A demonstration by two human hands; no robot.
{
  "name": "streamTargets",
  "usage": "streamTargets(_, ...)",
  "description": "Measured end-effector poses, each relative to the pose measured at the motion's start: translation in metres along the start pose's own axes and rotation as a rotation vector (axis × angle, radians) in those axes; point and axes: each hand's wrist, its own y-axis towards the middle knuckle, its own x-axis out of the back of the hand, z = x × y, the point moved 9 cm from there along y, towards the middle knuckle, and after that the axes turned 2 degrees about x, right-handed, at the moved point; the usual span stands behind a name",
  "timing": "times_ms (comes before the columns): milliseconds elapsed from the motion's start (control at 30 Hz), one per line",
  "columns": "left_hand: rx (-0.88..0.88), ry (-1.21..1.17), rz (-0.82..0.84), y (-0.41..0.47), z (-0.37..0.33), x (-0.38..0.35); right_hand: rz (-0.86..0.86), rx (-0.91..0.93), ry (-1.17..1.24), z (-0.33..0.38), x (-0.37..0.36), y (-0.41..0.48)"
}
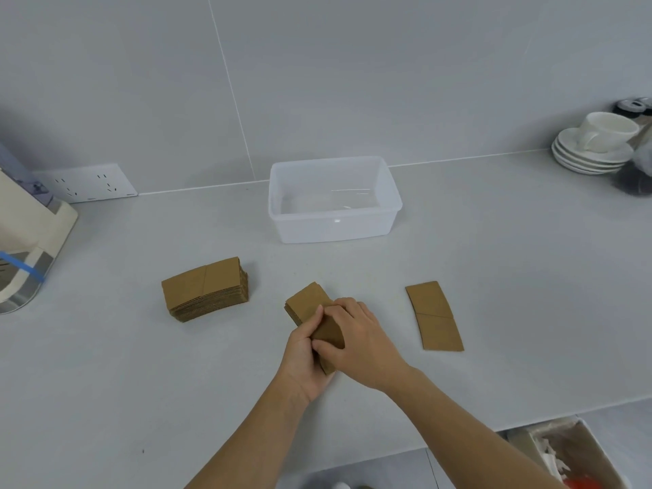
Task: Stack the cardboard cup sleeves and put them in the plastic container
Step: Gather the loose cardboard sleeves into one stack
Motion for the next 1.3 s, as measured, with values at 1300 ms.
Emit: streamTargets(1300,0.031,0.04,-0.062,0.021,0.013,-0.018,-0.239,-0.663,-0.352,-0.14,0.059,-0.041)
